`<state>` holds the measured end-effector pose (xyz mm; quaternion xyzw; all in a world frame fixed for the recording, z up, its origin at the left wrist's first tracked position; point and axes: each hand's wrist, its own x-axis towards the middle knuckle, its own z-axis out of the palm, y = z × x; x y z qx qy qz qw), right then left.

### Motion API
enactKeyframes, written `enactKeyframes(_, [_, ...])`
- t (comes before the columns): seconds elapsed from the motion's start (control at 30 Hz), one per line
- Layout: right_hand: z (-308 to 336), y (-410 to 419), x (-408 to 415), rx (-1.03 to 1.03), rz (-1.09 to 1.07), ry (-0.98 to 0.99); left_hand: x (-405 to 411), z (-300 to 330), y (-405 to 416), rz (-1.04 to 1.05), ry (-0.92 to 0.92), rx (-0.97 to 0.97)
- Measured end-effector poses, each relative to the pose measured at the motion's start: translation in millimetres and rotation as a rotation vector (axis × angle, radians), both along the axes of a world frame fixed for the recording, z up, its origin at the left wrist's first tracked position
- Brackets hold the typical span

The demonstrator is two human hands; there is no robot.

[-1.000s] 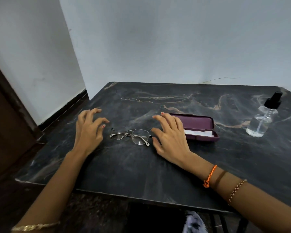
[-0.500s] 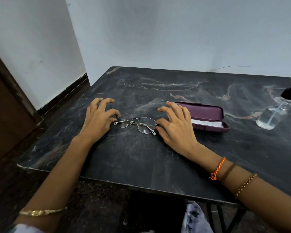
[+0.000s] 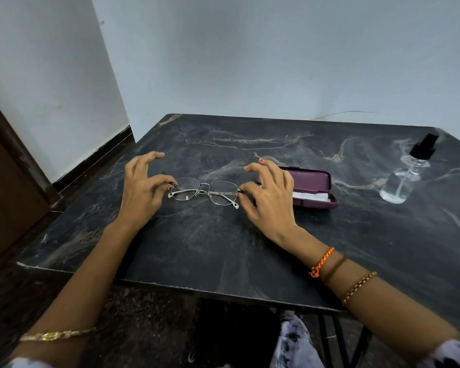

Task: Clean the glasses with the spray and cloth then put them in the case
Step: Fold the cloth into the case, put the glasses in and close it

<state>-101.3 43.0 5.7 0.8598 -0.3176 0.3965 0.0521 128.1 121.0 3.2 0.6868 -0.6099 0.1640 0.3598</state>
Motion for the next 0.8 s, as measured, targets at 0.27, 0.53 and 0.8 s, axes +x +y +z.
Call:
enactKeyframes(0.27, [28, -13, -35, 0.137, 0.009, -0.347, -52, 13, -16, -0.078, 0.189, -0.248])
enactKeyframes(0.53, [41, -47, -97, 0.298, -0.080, -0.406, -109, 31, -65, -0.176, 0.305, -0.292])
enactKeyframes(0.8, [20, -68, -131, 0.403, -0.167, -0.343, -138, 8, -87, -0.216, 0.328, -0.150])
